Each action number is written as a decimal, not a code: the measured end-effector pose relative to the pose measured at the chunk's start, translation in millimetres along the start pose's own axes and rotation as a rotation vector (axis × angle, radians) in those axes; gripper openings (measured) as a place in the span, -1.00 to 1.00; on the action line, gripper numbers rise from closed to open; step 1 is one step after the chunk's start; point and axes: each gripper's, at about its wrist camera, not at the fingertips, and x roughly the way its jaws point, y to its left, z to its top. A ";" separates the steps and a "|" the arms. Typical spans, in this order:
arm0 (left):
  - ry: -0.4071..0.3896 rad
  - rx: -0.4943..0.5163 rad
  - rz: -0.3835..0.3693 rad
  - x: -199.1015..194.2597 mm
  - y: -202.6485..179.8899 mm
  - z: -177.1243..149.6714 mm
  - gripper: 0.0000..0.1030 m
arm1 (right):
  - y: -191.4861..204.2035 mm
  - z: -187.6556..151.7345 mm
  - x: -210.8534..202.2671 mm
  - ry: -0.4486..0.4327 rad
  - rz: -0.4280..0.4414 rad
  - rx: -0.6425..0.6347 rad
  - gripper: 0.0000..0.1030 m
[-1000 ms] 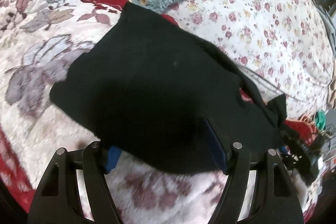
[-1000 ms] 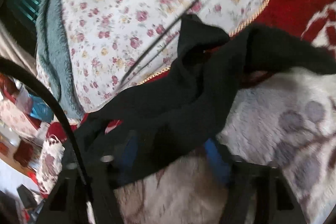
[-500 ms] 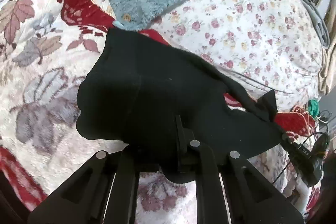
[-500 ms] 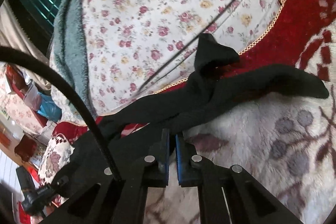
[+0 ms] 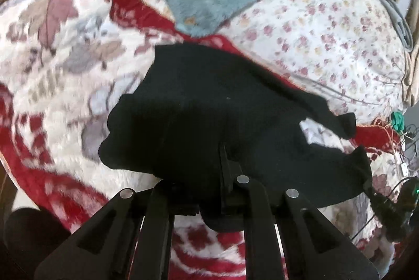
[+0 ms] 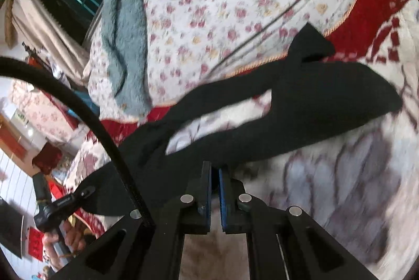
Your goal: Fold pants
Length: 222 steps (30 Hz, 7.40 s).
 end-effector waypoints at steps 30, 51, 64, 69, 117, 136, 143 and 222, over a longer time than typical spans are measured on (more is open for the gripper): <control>-0.116 0.237 -0.132 -52.4 -137.9 -8.5 -0.01 | -165.6 41.5 -42.7 -0.193 -0.058 0.460 -0.12; 0.174 0.624 -0.472 70.4 -361.2 -50.9 0.05 | -162.1 2.9 -104.6 -0.245 -0.214 0.399 -0.91; 0.205 0.629 -0.415 85.3 -348.0 -75.1 0.05 | -135.0 12.9 -135.8 -0.322 -0.251 0.329 -0.62; 0.145 0.530 -0.402 57.3 -296.4 -41.6 0.05 | -106.8 32.8 -111.4 -0.286 -0.124 0.249 -0.31; 0.171 -0.154 -0.097 178.6 -112.7 116.9 -0.80 | -160.7 152.0 70.9 -0.157 0.014 0.439 -0.90; -0.109 0.064 -0.243 -0.4 -133.6 50.1 -0.86 | -118.0 107.0 -72.0 -0.276 0.056 0.313 -0.90; -0.036 0.095 -0.177 3.6 -112.6 -25.9 -0.86 | -130.4 37.9 -84.4 -0.186 -0.064 0.323 -0.90; -0.096 -0.226 -0.079 -30.3 50.5 -34.8 -0.79 | 181.0 -87.6 107.2 0.194 0.216 -0.637 -0.83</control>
